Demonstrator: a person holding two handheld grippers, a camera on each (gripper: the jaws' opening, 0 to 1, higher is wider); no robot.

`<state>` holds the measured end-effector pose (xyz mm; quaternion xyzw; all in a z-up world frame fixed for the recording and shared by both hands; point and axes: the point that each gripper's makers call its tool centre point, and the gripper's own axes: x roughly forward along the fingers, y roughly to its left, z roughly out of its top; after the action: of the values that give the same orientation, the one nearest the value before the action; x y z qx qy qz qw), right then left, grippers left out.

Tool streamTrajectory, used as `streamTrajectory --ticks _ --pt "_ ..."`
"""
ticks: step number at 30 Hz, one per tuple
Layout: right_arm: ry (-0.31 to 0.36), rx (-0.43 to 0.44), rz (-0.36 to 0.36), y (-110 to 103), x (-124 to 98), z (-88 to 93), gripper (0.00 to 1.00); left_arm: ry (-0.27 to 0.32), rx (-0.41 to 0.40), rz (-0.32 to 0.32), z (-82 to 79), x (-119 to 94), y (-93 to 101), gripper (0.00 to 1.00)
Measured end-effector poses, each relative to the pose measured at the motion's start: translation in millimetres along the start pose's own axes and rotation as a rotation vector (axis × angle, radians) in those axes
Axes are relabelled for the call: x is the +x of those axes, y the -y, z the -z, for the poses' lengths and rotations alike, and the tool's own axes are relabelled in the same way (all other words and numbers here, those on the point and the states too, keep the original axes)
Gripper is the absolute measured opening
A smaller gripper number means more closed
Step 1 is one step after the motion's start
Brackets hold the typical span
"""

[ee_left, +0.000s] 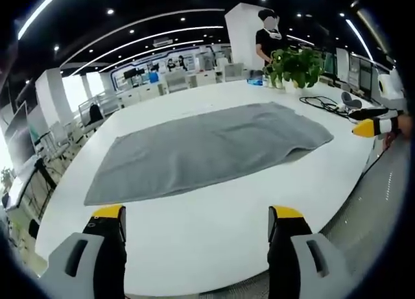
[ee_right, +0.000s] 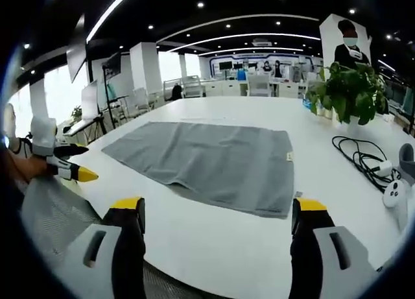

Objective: Fold the towel on the table until its edges align and the towel forms a compact rectangular stack.

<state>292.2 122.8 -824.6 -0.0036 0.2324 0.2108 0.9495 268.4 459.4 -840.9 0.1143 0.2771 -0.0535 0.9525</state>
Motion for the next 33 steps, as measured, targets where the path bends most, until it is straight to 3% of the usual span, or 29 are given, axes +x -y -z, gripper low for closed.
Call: streamTrajectory --ticks 33 --pt "-0.002 0.055 -0.024 1.1 -1.3 -0.2 0.95 -0.021 0.053 0.003 2.3 -0.3 3.1 0.93"
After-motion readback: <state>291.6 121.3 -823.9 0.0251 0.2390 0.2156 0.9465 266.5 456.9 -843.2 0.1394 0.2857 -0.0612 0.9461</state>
